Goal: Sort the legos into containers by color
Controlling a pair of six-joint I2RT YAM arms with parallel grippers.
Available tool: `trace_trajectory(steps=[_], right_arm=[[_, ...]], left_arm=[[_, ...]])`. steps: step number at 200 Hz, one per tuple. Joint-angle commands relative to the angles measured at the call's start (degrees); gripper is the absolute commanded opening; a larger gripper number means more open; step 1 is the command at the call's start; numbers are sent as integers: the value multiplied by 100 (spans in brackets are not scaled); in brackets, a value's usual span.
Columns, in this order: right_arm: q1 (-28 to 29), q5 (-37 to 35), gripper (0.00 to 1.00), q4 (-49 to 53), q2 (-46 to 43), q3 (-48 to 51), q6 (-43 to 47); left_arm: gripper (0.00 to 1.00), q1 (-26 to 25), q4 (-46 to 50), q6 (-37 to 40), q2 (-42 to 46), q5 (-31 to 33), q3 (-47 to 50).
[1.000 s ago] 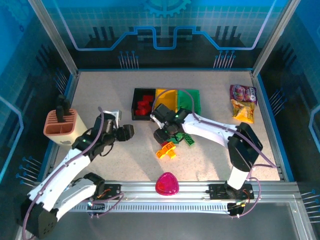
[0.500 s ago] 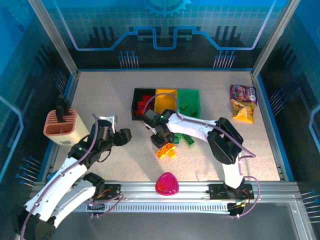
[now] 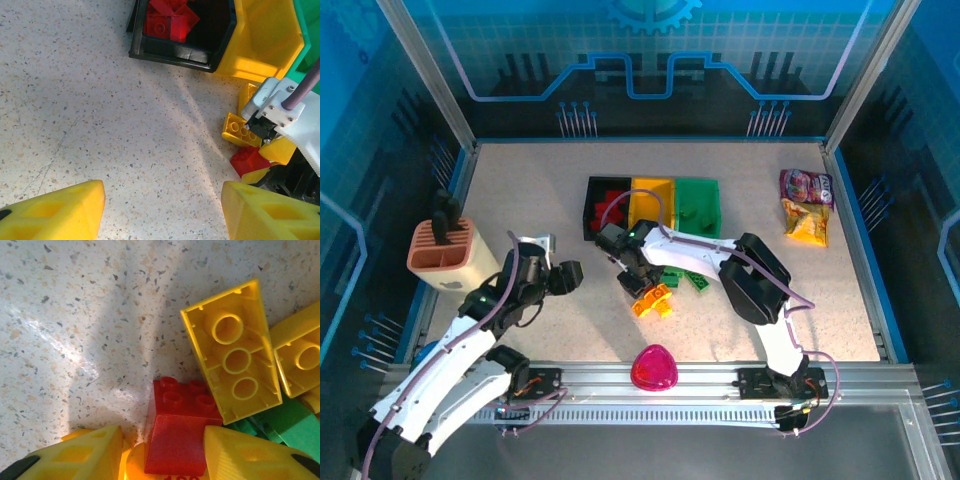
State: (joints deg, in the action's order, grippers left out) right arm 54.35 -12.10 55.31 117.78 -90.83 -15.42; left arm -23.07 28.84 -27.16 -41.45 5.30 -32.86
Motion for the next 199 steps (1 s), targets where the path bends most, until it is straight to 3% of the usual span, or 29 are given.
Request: trace_trajectory(steps=[1,34,70,120,181,199], right_arm=[[50,-208,47,215,197,-76,-154],[39,-502,56,147,-24,16,-195],[13,-397,57,62,69,21,-197],[70,-89,50,-43,123,112,-198],[111,88,49,-167,245,169,-268],[110,88,42,-226,212,155,-321]], left_arm=[[63,-35,-114,-135,25,59,70],[63,-38,-153,-141,-1,32,54],[63,-35,-245,-154,-112,-3,34],[62,-37,-271,-169,-135,-29,103],[61,-40,-304,-198,-135,-29,166],[61,-35,-275,-193,-105,-10,157]])
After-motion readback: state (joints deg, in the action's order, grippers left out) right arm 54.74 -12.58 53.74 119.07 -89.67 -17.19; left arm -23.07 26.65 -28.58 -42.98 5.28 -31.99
